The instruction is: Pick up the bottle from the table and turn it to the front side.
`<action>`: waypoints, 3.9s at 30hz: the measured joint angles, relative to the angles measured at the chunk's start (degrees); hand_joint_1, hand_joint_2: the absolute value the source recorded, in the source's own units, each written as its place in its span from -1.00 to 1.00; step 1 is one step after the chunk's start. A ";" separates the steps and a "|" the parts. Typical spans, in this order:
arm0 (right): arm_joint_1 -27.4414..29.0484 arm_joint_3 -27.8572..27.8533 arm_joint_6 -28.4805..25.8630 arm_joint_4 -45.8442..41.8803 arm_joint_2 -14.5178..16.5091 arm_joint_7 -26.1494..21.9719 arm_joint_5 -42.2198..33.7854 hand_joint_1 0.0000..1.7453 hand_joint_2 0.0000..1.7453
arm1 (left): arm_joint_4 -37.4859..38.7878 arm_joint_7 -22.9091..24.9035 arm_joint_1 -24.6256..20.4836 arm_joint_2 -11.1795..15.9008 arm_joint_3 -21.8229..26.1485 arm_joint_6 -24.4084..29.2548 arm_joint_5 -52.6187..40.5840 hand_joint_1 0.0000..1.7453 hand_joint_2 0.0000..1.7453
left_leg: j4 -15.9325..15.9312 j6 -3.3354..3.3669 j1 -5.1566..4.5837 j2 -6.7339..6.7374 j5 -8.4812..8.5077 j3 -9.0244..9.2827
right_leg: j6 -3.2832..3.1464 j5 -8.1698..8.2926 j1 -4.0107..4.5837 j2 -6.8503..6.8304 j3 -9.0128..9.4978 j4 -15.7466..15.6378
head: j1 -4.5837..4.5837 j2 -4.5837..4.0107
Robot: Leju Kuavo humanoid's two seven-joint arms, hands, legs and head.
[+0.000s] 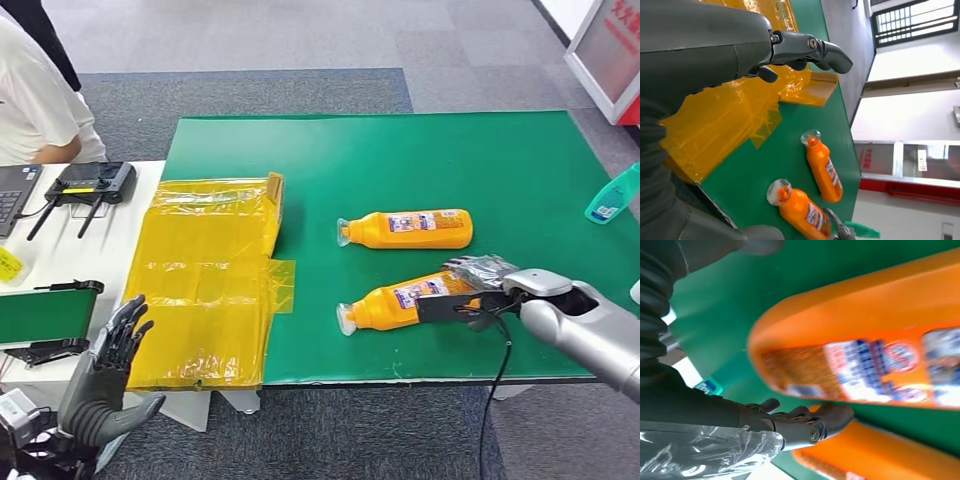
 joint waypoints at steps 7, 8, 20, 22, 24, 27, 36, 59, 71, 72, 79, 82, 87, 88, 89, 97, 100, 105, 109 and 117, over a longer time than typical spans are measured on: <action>1.88 -0.43 -2.80 5.57 5.20 -0.25 2.64 -1.00 1.00 | 1.13 0.26 -0.40 0.70 -2.91 1.01 0.04 -1.00 1.00 | 0.00 0.00 0.00 0.00 0.00 0.01 | 0.00 0.00 -0.01 0.01 0.00 0.00 | 0.01 0.00; 2.08 -0.62 -3.05 6.23 5.89 -0.34 2.98 -1.00 1.00 | 1.27 0.29 -0.46 0.81 -3.17 1.09 0.10 -1.00 1.00 | 0.00 0.00 0.00 0.00 0.00 0.01 | 0.00 0.00 0.00 0.01 -0.01 0.00 | 0.01 0.00; 4.27 -2.81 -4.84 12.45 11.83 -1.62 8.65 0.69 1.00 | 2.76 0.56 -1.08 2.05 -5.28 2.19 1.02 -1.00 1.00 | 0.00 0.00 0.00 0.01 0.00 0.03 | 0.00 0.00 0.00 0.01 0.00 0.00 | -0.01 0.00; 4.42 -3.45 -4.97 13.17 12.27 -1.95 9.32 0.96 1.00 | 2.96 0.56 -1.08 2.25 -5.54 2.29 1.13 -1.00 1.00 | 0.00 0.00 0.00 0.01 0.00 0.05 | 0.00 0.01 0.00 0.01 0.02 0.00 | 0.00 0.00; 4.62 -3.98 -5.09 13.57 12.49 -2.17 9.69 0.96 1.00 | 3.07 0.56 -1.08 2.37 -5.67 2.32 1.14 -1.00 1.00 | 0.00 0.00 0.00 0.01 0.00 0.06 | 0.00 0.01 0.00 0.01 0.04 0.00 | 0.00 0.00; 4.78 -4.40 -5.29 13.98 12.75 -2.34 9.91 0.98 1.00 | 3.17 0.56 -1.08 2.51 -5.76 2.32 1.14 -1.00 1.00 | 0.00 0.01 0.00 0.01 0.01 0.06 | 0.02 0.03 -0.01 0.01 0.04 -0.01 | 0.00 0.00; 5.49 -6.01 -6.45 14.59 13.40 -2.89 10.35 1.00 1.00 | 3.57 0.56 -1.08 2.70 -6.17 2.51 1.15 -1.00 1.00 | 0.00 0.01 0.00 0.01 0.07 0.07 | 0.03 0.13 0.00 0.01 0.04 0.00 | 0.00 0.00; 40.88 -42.90 -20.10 -24.90 36.56 -15.19 6.54 1.00 1.00 | -1.39 2.94 -1.72 -4.30 -12.84 7.11 -4.76 -1.00 1.00 | 0.00 -0.08 0.18 -0.02 -0.05 -0.10 | -0.13 0.00 0.16 -0.02 -0.10 -0.06 | 0.00 0.00; 49.20 -45.74 -19.23 -33.80 43.08 -22.44 9.29 1.00 1.00 | -1.80 4.32 -5.30 -9.73 -15.24 5.99 1.24 -1.00 1.00 | 0.00 -0.10 0.19 -0.01 -0.03 -0.09 | -0.15 0.00 0.19 -0.01 -0.12 -0.05 | -0.01 0.00; 49.54 -45.59 -19.20 -33.98 43.25 -22.65 9.36 1.00 1.00 | -1.80 4.46 -5.51 -9.98 -15.31 6.04 1.41 -1.00 1.00 | 0.00 -0.10 0.19 -0.01 -0.03 -0.09 | -0.15 0.00 0.19 -0.01 -0.12 -0.05 | -0.01 0.00; 51.04 -44.29 -18.90 -34.18 43.78 -23.51 9.90 1.00 1.00 | -1.80 5.43 -6.69 -10.96 -15.35 6.62 1.93 -1.00 1.00 | 0.00 -0.10 0.19 0.00 -0.03 -0.09 | -0.15 0.01 0.18 -0.01 -0.11 -0.05 | -0.01 0.00; 51.69 -42.80 -18.79 -33.85 43.81 -23.92 10.76 1.00 1.00 | -1.78 6.47 -7.29 -10.86 -15.30 7.46 0.54 -1.00 1.00 | 0.00 -0.10 0.19 0.00 -0.03 -0.09 | -0.15 0.00 0.19 -0.01 -0.11 -0.05 | 0.00 0.00; 52.87 -40.12 -18.98 -31.95 43.81 -24.35 11.81 1.00 1.00 | -1.73 7.55 -8.29 -10.30 -15.26 7.55 -1.87 -1.00 1.00 | 0.00 -0.11 0.19 0.00 -0.03 -0.10 | -0.16 -0.01 0.20 -0.01 -0.13 -0.05 | -0.01 0.00; 52.96 -39.62 -18.99 -31.52 43.81 -24.44 11.89 1.00 1.00 | -1.68 7.94 -8.60 -10.14 -15.38 7.55 -2.72 -1.00 1.00 | 0.00 -0.11 0.19 0.00 -0.03 -0.10 | -0.16 -0.01 0.20 -0.01 -0.14 -0.05 | -0.01 0.00; 53.01 -39.10 -19.01 -31.05 43.81 -24.53 11.93 1.00 1.00 | -1.57 8.30 -8.95 -9.94 -15.59 7.65 -3.54 -1.00 1.00 | 0.00 -0.11 0.19 0.00 -0.03 -0.10 | -0.16 -0.01 0.20 -0.01 -0.14 -0.05 | -0.01 0.00; 52.97 -37.00 -19.36 -28.61 43.78 -24.80 11.97 1.00 1.00 | -0.38 9.40 -11.74 -7.92 -17.26 8.49 -6.95 -1.00 1.00 | 0.00 -0.11 0.19 0.00 -0.03 -0.09 | -0.15 0.00 0.19 0.00 -0.14 -0.05 | -0.01 0.00; 52.71 -36.65 -19.47 -27.84 43.78 -24.82 11.94 1.00 1.00 | 0.24 10.08 -13.07 -7.02 -18.97 8.33 -6.15 -1.00 1.00 | 0.00 -0.11 0.19 0.00 -0.02 -0.09 | -0.16 0.01 0.19 0.00 -0.14 -0.05 | 0.00 0.00; 52.04 -36.32 -20.08 -26.70 43.61 -25.33 11.58 1.00 1.00 | 2.44 10.48 -14.74 -5.34 -23.17 8.12 -2.52 -1.00 1.00 | 0.00 -0.11 0.19 0.01 -0.02 -0.10 | -0.16 0.01 0.19 0.00 -0.14 -0.05 | 0.00 0.00; 52.05 -36.39 -20.35 -26.01 42.94 -25.78 10.52 1.00 1.00 | 4.07 10.28 -16.20 -3.60 -26.02 8.26 -1.41 -1.00 1.00 | 0.00 -0.11 0.19 0.01 -0.02 -0.10 | -0.16 0.01 0.19 0.00 -0.14 -0.05 | 0.00 0.00; 51.78 -37.14 -20.28 -23.94 42.28 -25.78 7.45 1.00 1.00 | 5.65 9.86 -18.66 0.27 -29.47 8.29 0.37 -1.00 1.00 | 0.00 -0.13 0.19 0.01 -0.01 -0.10 | -0.16 0.01 0.20 0.00 -0.12 -0.04 | -0.01 0.00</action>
